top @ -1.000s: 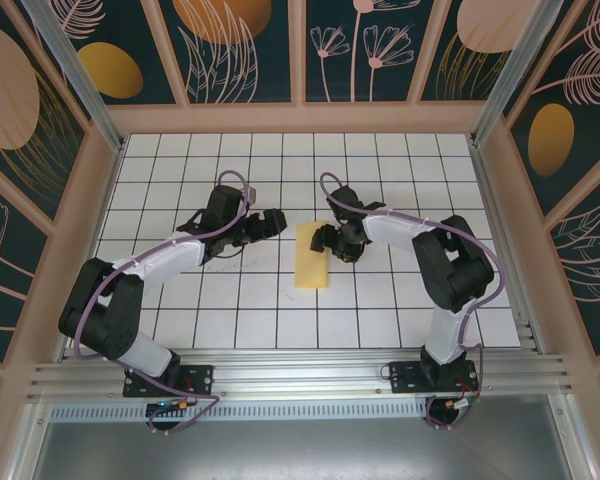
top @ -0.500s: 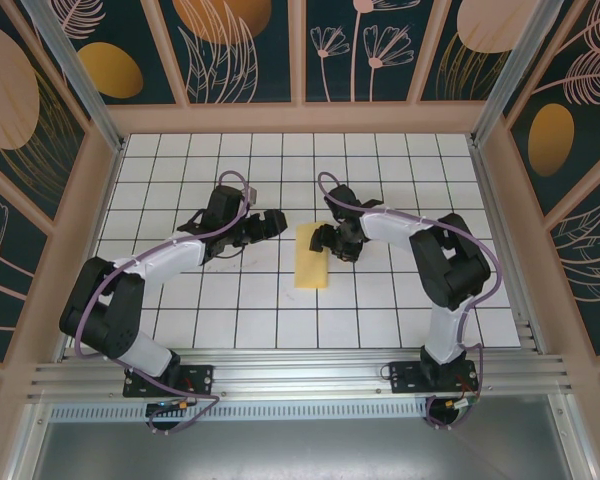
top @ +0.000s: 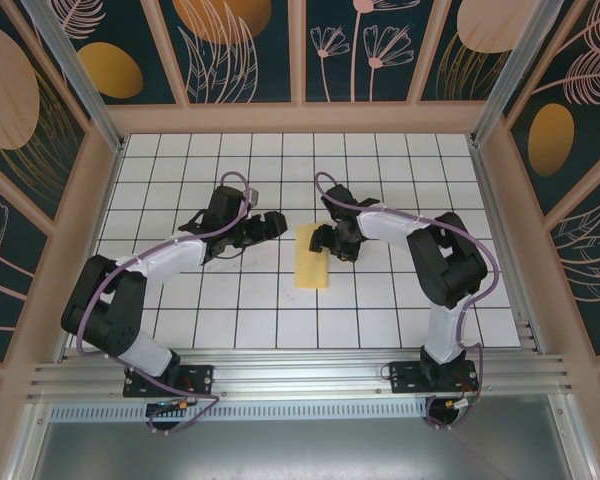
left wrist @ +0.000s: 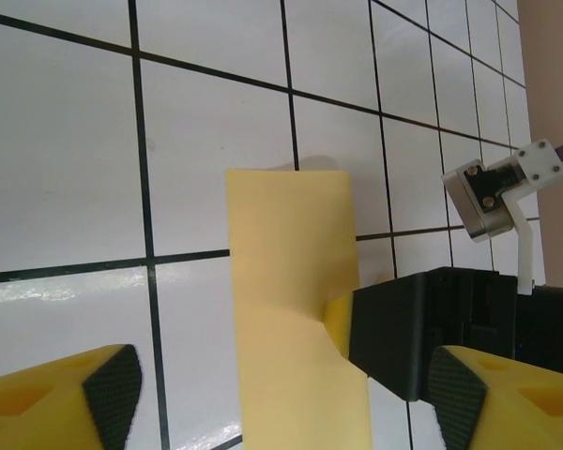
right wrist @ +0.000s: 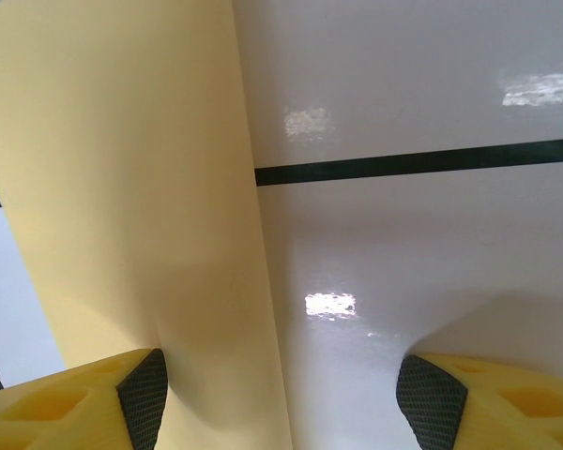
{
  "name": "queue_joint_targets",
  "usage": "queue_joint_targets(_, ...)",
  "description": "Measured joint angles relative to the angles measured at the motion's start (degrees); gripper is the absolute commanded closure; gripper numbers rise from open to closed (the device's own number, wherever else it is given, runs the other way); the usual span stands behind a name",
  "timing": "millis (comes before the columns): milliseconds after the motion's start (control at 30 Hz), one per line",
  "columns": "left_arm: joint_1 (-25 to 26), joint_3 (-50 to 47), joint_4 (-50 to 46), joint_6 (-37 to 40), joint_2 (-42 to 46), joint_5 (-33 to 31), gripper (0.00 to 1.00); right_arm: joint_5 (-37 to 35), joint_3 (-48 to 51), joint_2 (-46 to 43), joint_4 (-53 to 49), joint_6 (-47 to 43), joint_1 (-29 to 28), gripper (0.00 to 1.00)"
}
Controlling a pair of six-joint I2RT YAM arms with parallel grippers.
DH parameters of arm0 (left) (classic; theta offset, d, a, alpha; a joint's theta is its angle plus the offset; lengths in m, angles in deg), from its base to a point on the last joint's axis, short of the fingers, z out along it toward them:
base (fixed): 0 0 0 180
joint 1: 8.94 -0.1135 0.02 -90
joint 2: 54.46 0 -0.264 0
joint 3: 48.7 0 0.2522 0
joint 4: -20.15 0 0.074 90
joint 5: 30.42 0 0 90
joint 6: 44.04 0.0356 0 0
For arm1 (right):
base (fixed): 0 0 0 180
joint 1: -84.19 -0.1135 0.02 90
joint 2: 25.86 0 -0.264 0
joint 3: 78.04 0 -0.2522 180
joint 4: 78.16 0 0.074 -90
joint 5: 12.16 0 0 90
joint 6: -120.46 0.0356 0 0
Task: Fold a paper plane with a square sheet of paper (pick it up from the middle)
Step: Hold the square sheet of paper at the center of the table.
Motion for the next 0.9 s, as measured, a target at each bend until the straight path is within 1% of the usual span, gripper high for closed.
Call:
queue_joint_targets(100, 0.0, 0.0, 0.9, -0.5, -1.6, 1.7, 0.62, -0.3, 0.0, 0.1, 0.0, 0.0, -0.1, 0.27)
queue_joint_targets(133, 0.0, 0.2, 1.1, -0.6, -2.5, 2.3, 0.7, -0.4, 0.0, 0.1, 0.0, 0.0, -0.1, 0.27)
queue_joint_targets(267, 0.4, 1.2, 1.5, -1.6, -6.7, 4.3, 0.98, -0.7, 0.0, 0.3, 0.0, 0.2, -0.3, 0.27)
queue_joint_targets(300, 0.7, 1.7, 1.5, -1.8, -7.8, 4.7, 1.0, -0.8, 0.0, 0.3, 0.0, 0.2, -0.3, 0.27)
queue_joint_targets(533, 3.7, 5.6, 2.1, -2.6, -14.1, 6.5, 1.0, -0.8, 0.0, 0.4, 0.0, 0.2, -0.3, 0.27)
queue_joint_targets(900, 6.5, 9.4, 2.3, -3.0, -19.3, 6.5, 1.0, -0.9, 0.0, 0.7, 0.0, 0.4, -0.3, 0.27)
